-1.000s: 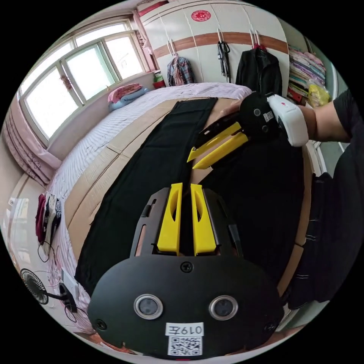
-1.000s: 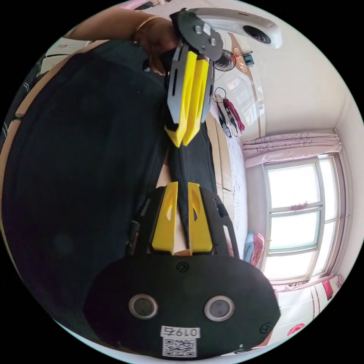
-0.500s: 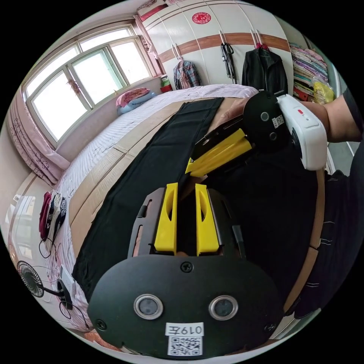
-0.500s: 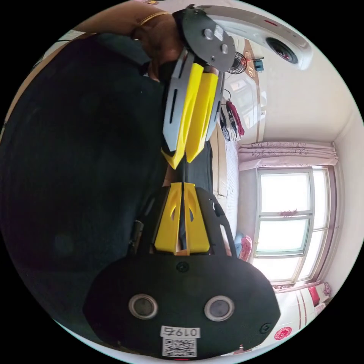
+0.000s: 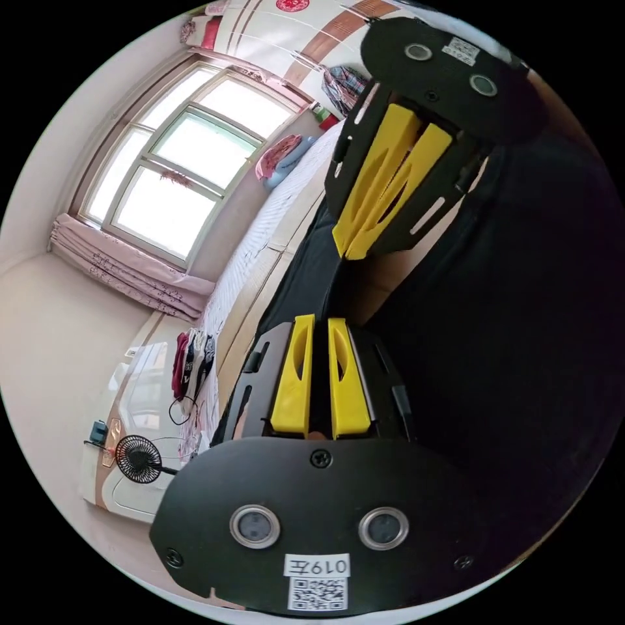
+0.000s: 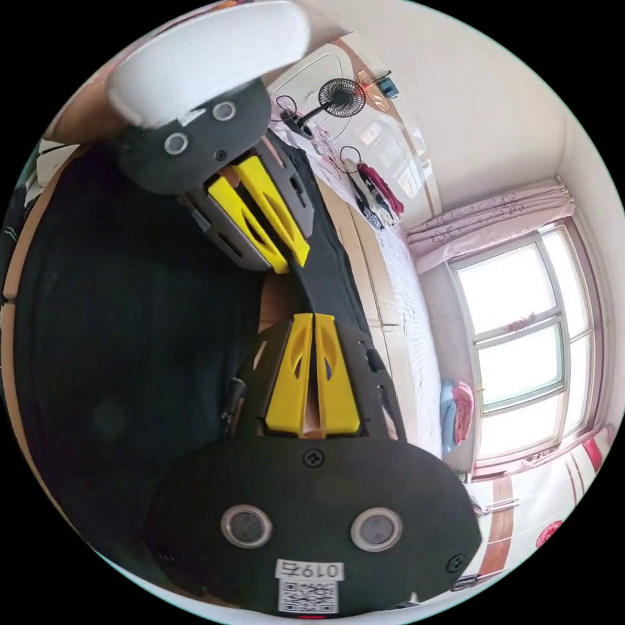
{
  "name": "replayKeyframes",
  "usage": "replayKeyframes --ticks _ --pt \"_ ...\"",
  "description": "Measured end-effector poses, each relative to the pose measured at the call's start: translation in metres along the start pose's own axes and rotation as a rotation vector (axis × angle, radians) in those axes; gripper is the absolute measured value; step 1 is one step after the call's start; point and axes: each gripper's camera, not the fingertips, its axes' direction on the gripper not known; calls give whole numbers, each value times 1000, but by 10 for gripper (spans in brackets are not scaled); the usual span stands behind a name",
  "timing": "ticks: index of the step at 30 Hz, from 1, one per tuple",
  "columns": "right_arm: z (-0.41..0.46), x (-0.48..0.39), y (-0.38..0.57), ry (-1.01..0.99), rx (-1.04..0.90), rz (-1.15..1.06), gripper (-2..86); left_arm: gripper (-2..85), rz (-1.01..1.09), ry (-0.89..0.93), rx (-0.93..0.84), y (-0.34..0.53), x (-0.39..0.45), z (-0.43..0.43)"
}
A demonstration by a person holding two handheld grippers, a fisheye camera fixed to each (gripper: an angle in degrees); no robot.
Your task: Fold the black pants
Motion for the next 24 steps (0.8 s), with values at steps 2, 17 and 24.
replayKeyframes --ticks 2,17,24 --pt "3 -21 -2 37 8 -53 13 14 -27 40 10 2 -5 -1" --pt "21 -90 -14 159 -63 -308 -8 6 73 149 -1 10 14 3" --pt "31 -106 0 321 -152 -293 -8 7 56 171 3 9 16 7"
